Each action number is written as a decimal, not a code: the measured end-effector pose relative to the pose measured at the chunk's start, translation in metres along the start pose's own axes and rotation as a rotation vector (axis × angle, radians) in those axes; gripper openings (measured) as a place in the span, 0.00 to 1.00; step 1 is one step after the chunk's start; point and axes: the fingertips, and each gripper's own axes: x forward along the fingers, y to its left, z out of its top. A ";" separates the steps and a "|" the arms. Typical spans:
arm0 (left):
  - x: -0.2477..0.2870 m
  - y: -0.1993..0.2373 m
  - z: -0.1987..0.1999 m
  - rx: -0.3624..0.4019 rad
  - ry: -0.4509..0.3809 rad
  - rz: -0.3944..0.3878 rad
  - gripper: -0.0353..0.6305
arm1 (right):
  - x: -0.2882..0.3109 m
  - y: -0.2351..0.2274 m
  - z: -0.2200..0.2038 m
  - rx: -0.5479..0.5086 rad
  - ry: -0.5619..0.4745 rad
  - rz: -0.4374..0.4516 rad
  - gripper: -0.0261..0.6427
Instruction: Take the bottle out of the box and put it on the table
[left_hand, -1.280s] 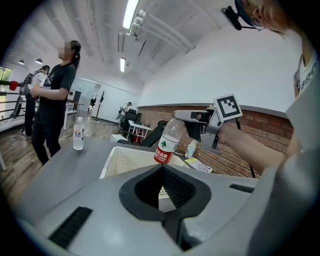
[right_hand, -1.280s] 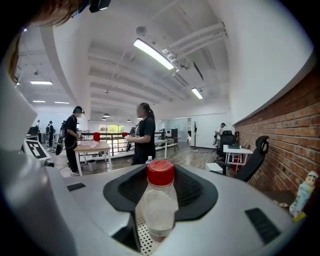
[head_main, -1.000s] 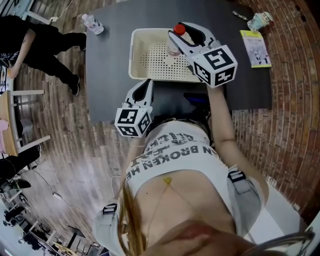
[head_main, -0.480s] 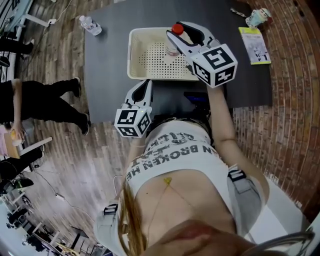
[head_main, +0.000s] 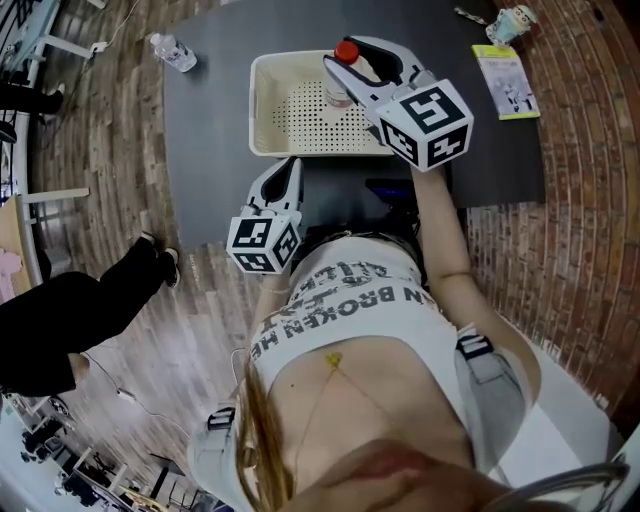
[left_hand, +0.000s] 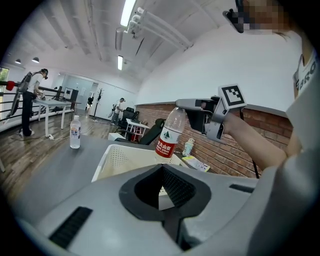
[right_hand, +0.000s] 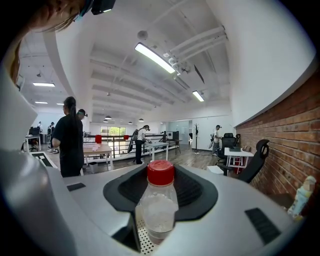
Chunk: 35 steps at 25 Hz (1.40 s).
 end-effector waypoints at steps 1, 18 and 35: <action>0.000 -0.001 -0.001 0.002 0.003 -0.003 0.06 | 0.000 0.000 -0.001 0.001 0.002 0.000 0.27; 0.012 -0.020 -0.005 0.019 0.030 -0.037 0.06 | -0.021 -0.016 0.001 0.013 -0.013 -0.029 0.27; 0.038 -0.057 -0.011 0.048 0.055 -0.099 0.06 | -0.089 -0.083 -0.008 0.032 -0.019 -0.196 0.27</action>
